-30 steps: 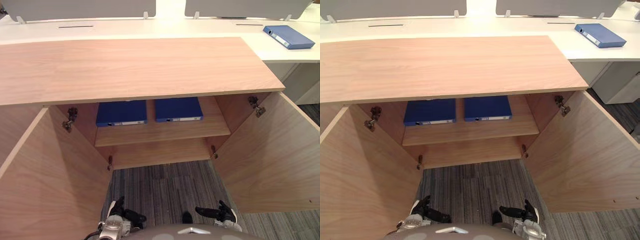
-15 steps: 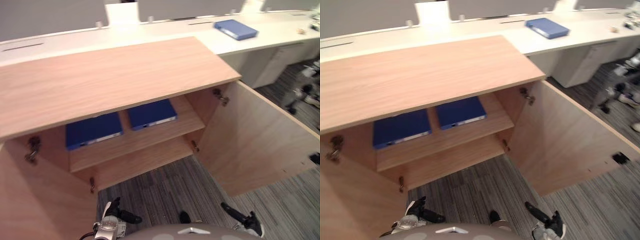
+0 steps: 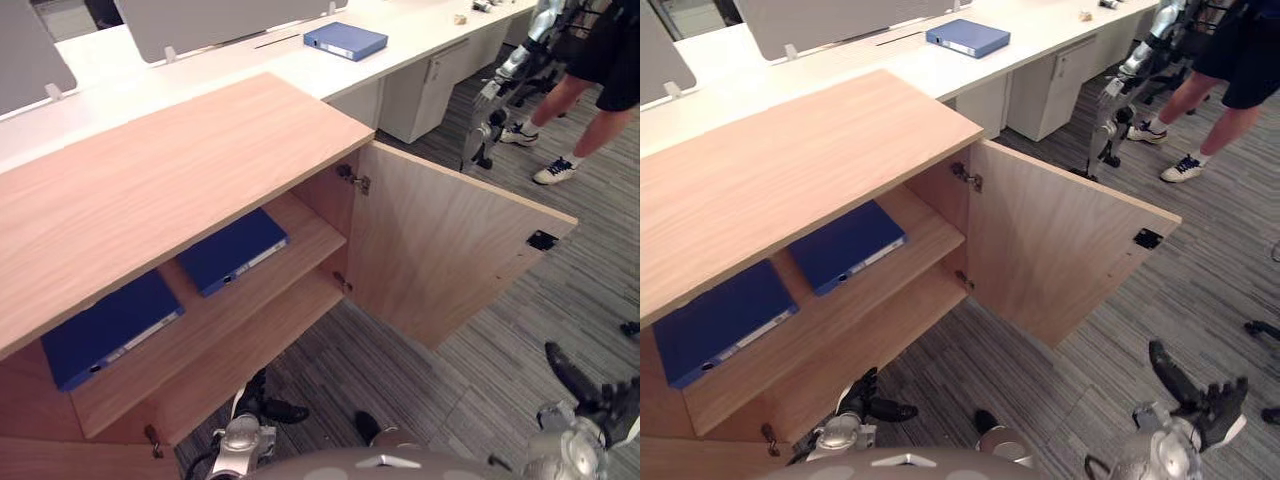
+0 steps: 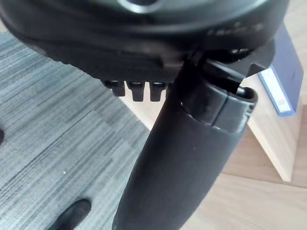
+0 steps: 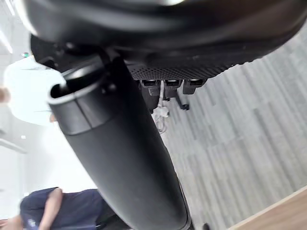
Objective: Walk over to the cabinet, pick up the folder, carry it to the office cabinet, place the folder inside the office cabinet, then close the office cabinet door
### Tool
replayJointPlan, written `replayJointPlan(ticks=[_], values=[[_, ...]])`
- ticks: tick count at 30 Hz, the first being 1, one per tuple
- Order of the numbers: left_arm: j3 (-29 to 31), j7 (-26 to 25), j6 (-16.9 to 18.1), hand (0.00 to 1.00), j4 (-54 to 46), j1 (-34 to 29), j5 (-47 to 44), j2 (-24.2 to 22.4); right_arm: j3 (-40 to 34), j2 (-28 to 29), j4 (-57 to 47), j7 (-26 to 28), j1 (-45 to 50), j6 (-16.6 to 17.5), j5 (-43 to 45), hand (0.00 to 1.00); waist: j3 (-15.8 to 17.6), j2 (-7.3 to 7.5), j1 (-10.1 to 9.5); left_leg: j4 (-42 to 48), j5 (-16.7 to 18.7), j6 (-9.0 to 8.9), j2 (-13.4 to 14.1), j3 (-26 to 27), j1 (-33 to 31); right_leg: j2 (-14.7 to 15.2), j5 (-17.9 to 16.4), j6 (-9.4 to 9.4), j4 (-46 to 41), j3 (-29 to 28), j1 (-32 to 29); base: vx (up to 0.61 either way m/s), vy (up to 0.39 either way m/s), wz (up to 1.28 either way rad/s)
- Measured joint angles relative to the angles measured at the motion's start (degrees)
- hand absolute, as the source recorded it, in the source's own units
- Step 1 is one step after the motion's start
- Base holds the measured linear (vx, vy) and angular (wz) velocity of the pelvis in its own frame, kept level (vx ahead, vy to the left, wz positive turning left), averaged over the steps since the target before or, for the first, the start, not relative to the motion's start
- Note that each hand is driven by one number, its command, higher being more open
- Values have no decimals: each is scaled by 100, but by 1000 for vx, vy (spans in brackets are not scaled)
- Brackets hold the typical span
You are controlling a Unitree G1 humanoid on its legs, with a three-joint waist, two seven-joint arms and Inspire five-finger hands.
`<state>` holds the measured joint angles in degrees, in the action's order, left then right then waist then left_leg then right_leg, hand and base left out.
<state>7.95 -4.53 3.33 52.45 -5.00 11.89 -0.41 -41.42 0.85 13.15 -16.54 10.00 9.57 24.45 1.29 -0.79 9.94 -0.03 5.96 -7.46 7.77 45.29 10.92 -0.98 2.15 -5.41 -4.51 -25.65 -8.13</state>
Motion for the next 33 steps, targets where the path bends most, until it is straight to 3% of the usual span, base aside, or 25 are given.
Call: replayJointPlan(ticks=[8,15,22,33], values=[[-631,154,61,100,128,-43,12,214,641,-1459,267,422,-562,28,-424,100,38,-113,22,40,-32,-13,-6,-94,-131,7,4,-5,-8,70,-91,-12,-35,5],[-958,214,168,100,193,-164,58,654,1393,-2531,1202,760,-904,19,-473,100,33,-189,38,23,-64,12,-81,-693,-371,202,34,-39,217,405,-85,2,-18,25],[-1208,221,203,100,249,-180,121,846,1915,-3076,1781,921,-1291,15,-568,100,24,-244,45,33,-61,62,-135,-1168,-574,341,84,-76,339,672,-73,11,-14,20],[-1336,240,251,100,248,-256,228,865,2249,-3294,2012,879,-1531,15,-632,100,48,-262,80,45,-116,161,-222,-1397,-749,496,262,-111,605,830,-67,-37,-11,9]])
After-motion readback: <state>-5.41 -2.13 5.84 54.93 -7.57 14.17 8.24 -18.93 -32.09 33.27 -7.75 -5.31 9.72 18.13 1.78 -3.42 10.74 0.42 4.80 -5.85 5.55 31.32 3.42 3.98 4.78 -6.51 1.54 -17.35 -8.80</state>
